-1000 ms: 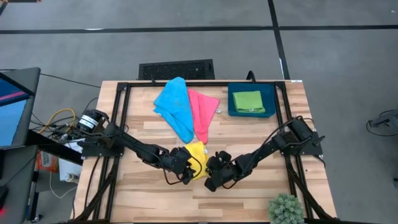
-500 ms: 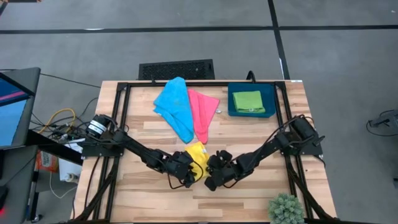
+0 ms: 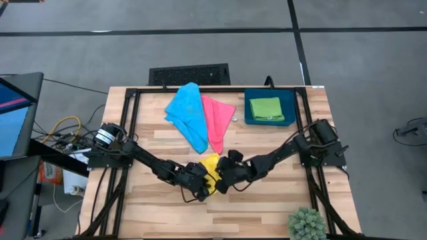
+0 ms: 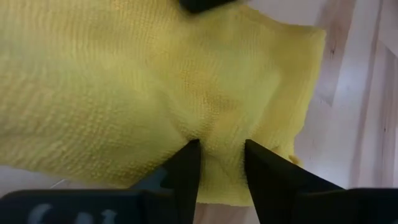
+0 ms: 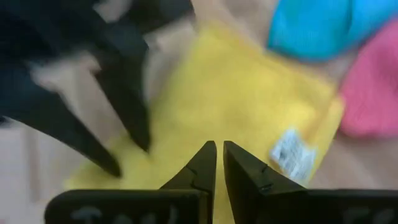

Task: Fold microfiber towels
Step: Fold the yellow towel

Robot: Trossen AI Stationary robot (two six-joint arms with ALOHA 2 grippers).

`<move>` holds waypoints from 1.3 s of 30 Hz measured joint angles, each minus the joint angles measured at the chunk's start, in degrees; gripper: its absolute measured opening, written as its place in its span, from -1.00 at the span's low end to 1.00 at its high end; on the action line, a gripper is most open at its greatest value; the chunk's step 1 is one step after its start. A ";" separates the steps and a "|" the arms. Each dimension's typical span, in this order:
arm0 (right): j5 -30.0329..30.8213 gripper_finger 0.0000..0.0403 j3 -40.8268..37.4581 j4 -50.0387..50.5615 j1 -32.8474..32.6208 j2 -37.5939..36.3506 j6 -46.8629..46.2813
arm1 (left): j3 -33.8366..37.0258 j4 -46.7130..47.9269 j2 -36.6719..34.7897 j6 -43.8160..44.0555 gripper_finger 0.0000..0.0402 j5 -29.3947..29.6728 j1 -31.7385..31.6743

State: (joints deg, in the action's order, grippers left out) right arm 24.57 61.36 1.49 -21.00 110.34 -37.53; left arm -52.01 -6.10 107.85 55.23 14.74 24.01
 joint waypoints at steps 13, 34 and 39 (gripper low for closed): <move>-0.12 -0.72 -3.39 5.20 -0.06 1.58 -7.22 | 0.28 -3.90 -3.26 -2.23 -0.44 -8.11 -0.68; 6.92 -0.72 -3.63 -2.52 -8.87 -6.65 -4.13 | 1.29 -0.61 -7.34 -8.64 -0.44 2.06 -1.15; 6.64 -0.72 -3.80 -1.04 -11.75 -1.50 -10.90 | 1.27 -1.69 -7.37 -7.94 -0.44 -0.16 -2.05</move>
State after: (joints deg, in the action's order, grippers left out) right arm 31.21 57.57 0.45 -32.76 108.83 -48.43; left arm -50.74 -7.80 100.49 47.29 14.58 21.96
